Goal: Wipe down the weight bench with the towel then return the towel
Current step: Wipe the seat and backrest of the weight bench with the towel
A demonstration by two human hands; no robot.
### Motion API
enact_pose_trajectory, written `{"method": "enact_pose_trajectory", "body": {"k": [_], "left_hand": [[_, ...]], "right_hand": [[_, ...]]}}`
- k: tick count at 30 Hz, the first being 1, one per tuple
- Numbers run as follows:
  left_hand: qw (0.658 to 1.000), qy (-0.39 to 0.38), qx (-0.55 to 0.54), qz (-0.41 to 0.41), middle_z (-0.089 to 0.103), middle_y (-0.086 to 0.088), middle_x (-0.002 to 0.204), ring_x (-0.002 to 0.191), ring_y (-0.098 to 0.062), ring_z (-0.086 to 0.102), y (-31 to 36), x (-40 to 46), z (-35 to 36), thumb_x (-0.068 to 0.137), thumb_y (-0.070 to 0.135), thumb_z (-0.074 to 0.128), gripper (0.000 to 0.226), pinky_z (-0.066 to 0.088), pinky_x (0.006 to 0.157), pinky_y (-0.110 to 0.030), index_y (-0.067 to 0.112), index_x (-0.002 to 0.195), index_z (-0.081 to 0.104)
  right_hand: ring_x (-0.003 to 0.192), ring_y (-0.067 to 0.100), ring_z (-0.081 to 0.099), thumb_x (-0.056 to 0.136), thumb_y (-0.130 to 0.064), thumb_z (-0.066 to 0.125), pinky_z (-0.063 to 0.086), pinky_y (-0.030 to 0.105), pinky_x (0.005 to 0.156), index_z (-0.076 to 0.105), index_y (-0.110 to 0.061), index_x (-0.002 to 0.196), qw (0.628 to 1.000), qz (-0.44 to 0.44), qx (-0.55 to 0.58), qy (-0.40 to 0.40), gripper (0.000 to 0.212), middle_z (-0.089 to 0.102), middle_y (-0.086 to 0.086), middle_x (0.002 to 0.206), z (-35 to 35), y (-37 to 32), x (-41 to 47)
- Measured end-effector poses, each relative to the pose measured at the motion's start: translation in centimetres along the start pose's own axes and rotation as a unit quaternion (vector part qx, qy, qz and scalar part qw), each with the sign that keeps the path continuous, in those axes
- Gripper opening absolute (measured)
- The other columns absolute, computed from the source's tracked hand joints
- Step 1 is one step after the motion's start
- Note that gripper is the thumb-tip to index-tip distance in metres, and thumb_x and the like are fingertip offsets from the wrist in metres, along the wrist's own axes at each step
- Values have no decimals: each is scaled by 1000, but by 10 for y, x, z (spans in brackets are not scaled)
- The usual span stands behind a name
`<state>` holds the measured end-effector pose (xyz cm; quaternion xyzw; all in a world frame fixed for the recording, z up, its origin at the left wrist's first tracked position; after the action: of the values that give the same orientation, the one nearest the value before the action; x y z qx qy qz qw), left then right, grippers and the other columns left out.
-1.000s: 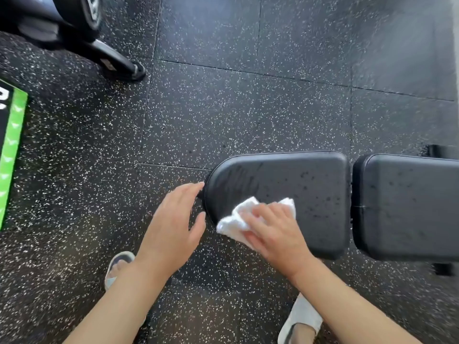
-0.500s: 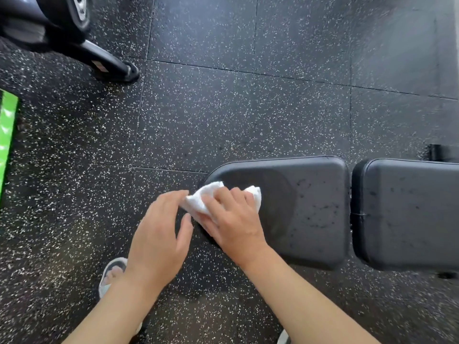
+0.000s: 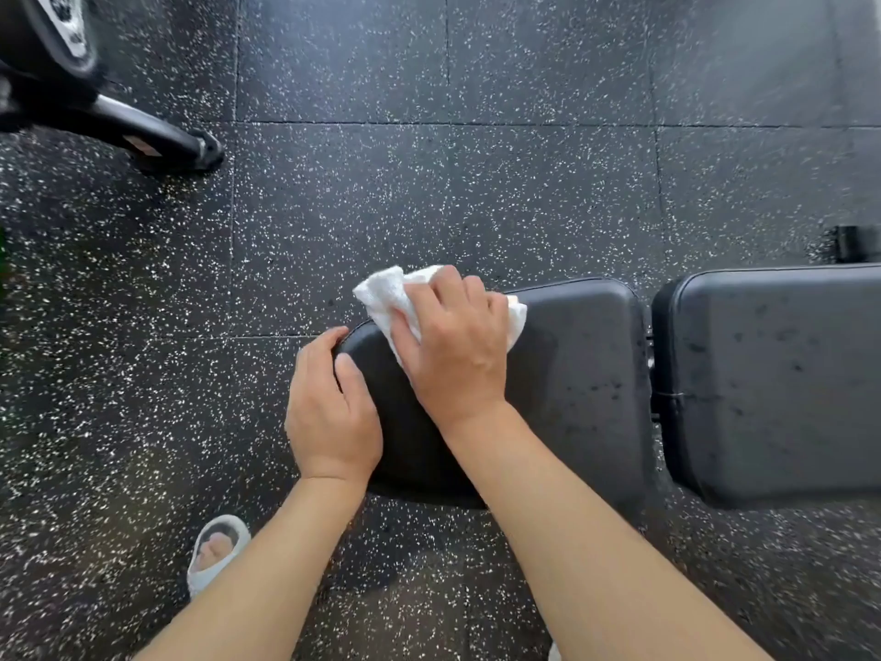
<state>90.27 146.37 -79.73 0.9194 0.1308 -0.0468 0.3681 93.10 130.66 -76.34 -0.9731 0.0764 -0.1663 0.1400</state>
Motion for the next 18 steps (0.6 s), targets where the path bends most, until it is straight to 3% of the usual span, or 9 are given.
{"method": "enact_pose_trajectory", "body": {"k": [3,7,10,14,18], "left_hand": [[1000,-14,12,0,61,3,134,119,-17,56,0,2,2,102,29,31,46,38,95,-29,18,137,59],[999,-14,41,-6,63,0,134,118,-23,59,-2,1,0,101,29,29,48,39,93,-31,17,138,58],[998,-28,54,-2,63,-5,133,116,-29,61,4,1,1,102,28,29,48,46,94,-40,15,139,58],[997,-27,66,-14,64,-3,130,111,-31,62,6,2,0,102,29,28,47,48,89,-43,18,137,58],[998,-25,63,-14,62,-2,129,110,-30,62,6,3,0,101,31,28,48,48,88,-44,18,137,58]], "right_hand": [[80,27,53,98,-42,64,35,39,73,68,-18,91,1000,2,8,1,26,60,3,92,-1,-6,-2],[80,26,53,100,-36,65,41,40,73,73,-15,113,997,-32,59,-50,26,65,3,100,-28,-2,-73],[77,26,55,97,-33,71,44,41,70,75,-14,119,993,-65,66,-74,29,67,2,105,-45,13,-113],[76,27,56,100,-35,66,43,42,68,76,-15,113,991,-102,63,-66,26,68,2,102,-34,17,-76],[80,28,54,97,-38,64,37,42,70,70,-16,95,996,-61,31,-53,23,63,4,95,2,8,5]]}}
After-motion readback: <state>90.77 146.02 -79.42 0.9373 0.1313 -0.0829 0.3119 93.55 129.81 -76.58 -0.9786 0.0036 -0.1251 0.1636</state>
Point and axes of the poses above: each hand's wrist, its own x-axis towards the middle knuckle, its own z-axis out of the palm, y = z × x, the point moved 6 cm from there along x, towards the middle knuckle
